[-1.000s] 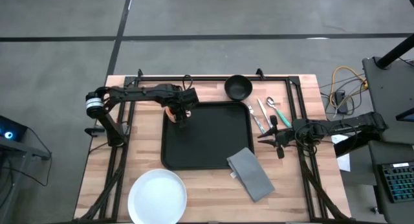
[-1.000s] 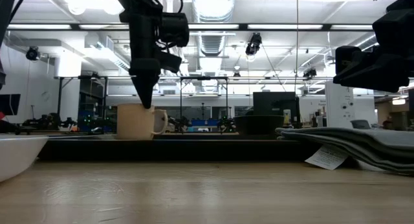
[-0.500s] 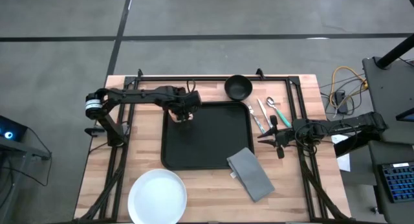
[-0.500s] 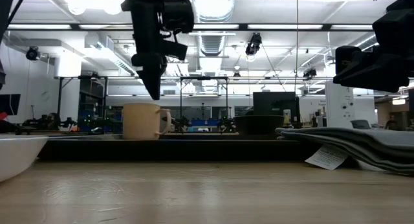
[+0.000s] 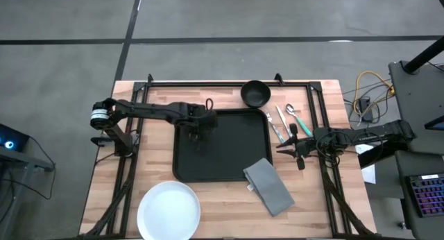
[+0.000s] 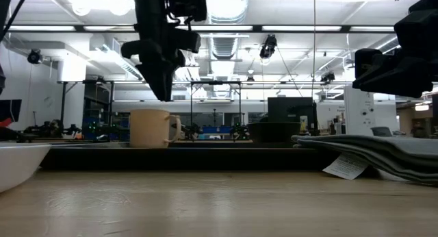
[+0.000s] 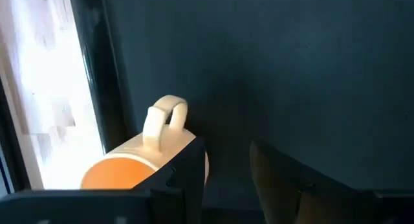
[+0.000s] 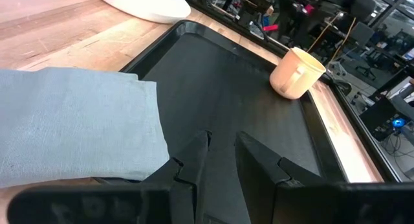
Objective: Set up tray
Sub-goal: Put the yellow mug on the black serving tray
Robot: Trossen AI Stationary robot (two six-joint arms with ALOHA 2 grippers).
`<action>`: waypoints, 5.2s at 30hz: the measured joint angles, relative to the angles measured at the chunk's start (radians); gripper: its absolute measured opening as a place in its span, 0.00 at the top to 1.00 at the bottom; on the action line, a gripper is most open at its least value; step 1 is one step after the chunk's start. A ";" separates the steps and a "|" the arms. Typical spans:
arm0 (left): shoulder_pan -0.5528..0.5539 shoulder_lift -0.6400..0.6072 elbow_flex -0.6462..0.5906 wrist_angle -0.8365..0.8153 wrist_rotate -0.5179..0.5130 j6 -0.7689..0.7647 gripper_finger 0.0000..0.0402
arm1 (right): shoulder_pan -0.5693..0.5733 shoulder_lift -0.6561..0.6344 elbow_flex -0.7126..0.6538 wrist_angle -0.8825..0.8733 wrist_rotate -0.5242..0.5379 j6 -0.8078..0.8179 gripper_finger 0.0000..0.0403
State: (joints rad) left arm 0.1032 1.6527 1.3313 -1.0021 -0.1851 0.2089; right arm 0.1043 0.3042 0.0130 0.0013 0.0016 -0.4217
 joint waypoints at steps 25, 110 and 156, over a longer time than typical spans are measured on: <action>0.030 0.003 -0.103 0.154 -0.005 0.077 0.74 | 0.000 0.000 0.000 0.000 0.000 0.000 0.83; 0.066 0.003 -0.162 0.281 -0.349 0.070 0.74 | 0.000 0.000 0.000 0.000 0.000 0.001 0.83; 0.114 0.001 -0.233 0.369 -0.159 0.104 0.74 | 0.000 0.000 0.000 0.002 0.000 0.000 0.83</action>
State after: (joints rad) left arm 0.2173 1.6539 1.0987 -0.6329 -0.3443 0.3129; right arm 0.1040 0.3042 0.0128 0.0032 0.0017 -0.4213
